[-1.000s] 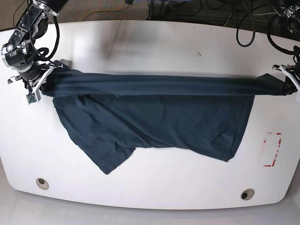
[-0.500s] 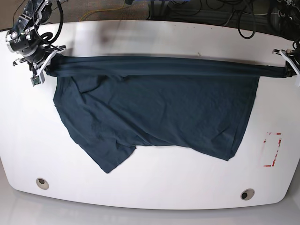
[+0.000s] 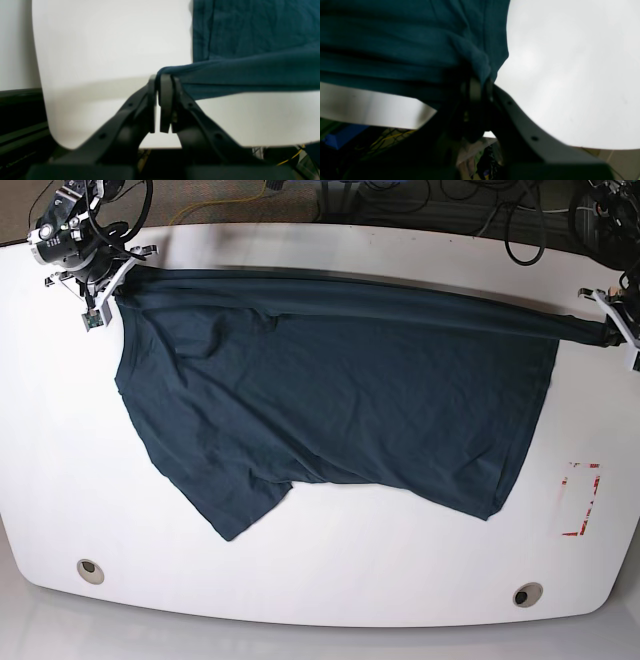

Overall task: Layout the t-shirt on the table in an organized manner, then fold the t-shirt properly
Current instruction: 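Lay the shirt flat, pulling the held edge apart with both grippers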

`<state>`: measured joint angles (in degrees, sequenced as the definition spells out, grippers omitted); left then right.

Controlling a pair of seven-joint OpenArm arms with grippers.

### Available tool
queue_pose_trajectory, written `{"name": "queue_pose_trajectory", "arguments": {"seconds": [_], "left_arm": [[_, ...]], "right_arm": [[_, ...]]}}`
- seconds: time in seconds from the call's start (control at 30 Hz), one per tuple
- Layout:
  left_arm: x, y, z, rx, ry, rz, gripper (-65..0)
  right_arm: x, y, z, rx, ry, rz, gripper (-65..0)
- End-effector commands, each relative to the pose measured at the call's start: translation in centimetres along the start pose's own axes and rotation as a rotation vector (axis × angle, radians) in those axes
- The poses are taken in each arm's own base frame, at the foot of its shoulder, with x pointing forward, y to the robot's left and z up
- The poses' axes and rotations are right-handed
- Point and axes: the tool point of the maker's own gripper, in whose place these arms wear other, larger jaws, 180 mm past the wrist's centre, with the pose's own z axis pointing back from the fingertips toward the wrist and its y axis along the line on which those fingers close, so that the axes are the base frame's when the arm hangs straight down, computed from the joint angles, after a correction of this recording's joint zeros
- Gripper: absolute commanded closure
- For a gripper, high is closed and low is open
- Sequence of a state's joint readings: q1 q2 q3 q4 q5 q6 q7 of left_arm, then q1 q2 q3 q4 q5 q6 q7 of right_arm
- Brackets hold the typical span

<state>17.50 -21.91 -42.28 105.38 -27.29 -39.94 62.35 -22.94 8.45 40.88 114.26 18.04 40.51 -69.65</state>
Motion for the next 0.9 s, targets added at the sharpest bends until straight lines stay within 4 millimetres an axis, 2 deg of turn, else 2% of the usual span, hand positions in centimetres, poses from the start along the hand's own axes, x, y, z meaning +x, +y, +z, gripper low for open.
{"name": "queue_pose_trajectory", "arguments": {"seconds": [0.0, 0.17, 0.4, 0.73, 0.87], "left_arm": [[1.5, 0.8, 0.1, 0.027, -0.028, -0.031, 0.0], [1.5, 1.5, -0.6, 0.07, 0.012, -0.066, 0.0], [1.3, 1.8, -1.1, 0.077, 0.034, -0.07, 0.0], [1.2, 1.7, -1.8, 0.061, 0.042, -0.059, 0.0], [1.7, 1.4, -2.0, 0.047, 0.052, -0.11, 0.0]], "right_arm": [[-0.4, -1.3, 0.6, -0.049, 0.02, 0.013, -0.2], [-0.9, -0.7, 0.5, -0.036, 0.028, -0.001, -0.2], [-2.7, -0.4, 0.6, -0.027, 0.072, 0.0, -0.2], [-2.9, 0.0, 0.5, -0.019, 0.059, 0.001, -0.2], [-3.0, 0.0, 0.5, -0.019, 0.058, 0.001, -0.2]]}}
